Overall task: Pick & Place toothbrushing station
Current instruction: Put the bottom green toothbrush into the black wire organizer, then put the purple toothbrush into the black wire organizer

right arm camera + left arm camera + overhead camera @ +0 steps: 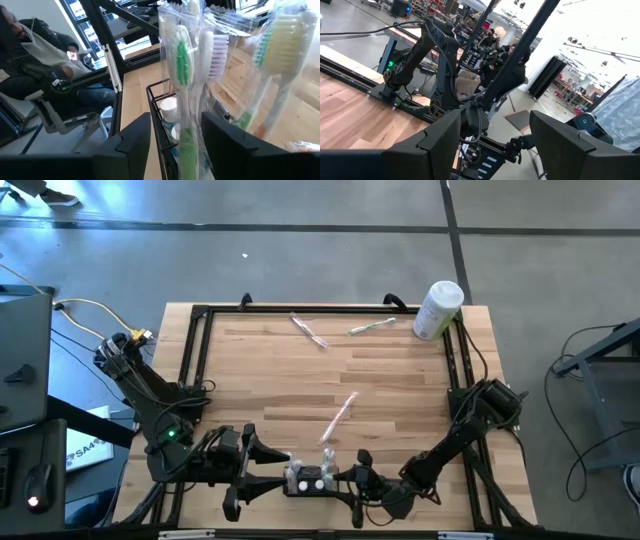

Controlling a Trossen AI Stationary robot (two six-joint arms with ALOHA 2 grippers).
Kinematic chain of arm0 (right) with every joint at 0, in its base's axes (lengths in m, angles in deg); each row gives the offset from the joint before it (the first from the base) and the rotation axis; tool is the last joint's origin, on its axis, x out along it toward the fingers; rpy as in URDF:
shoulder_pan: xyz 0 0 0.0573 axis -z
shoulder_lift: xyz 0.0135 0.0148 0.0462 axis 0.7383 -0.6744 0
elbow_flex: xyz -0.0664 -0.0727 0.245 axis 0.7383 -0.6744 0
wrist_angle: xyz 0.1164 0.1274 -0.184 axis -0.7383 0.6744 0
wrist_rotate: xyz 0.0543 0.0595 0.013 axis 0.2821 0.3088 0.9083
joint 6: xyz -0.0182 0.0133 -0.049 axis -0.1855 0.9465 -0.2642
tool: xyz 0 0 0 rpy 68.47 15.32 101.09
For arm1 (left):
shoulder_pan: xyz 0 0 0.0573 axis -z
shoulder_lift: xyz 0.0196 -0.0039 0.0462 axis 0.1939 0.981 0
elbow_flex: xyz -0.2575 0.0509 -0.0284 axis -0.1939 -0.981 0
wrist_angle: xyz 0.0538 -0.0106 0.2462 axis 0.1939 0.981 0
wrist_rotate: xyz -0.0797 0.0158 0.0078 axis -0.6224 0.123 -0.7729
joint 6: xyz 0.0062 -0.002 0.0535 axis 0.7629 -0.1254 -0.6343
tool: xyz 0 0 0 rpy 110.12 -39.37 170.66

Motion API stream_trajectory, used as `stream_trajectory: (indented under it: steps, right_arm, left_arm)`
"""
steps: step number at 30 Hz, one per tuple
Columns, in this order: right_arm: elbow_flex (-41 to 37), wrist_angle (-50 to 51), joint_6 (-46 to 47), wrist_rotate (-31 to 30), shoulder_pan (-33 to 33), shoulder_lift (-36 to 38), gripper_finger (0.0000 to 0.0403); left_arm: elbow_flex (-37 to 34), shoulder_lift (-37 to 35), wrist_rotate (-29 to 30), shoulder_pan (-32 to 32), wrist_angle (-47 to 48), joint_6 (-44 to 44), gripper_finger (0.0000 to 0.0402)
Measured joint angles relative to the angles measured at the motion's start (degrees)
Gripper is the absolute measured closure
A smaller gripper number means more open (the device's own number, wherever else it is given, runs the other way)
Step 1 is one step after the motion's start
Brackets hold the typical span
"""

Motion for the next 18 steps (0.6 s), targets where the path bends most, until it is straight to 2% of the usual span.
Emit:
stream_trajectory:
  steps: [10, 18]
  right_arm:
    - [-0.04, 4.06, -0.04, -1.28, -0.88, 3.48, 0.0199]
    - [-0.07, 10.05, -3.04, -1.65, -2.90, 11.21, 0.0204]
  left_arm:
    - [0.00, 0.00, -0.02, 0.00, 0.15, -0.34, 0.0167]
    - [-0.01, 0.26, -0.39, 0.02, -0.20, -0.09, 0.0167]
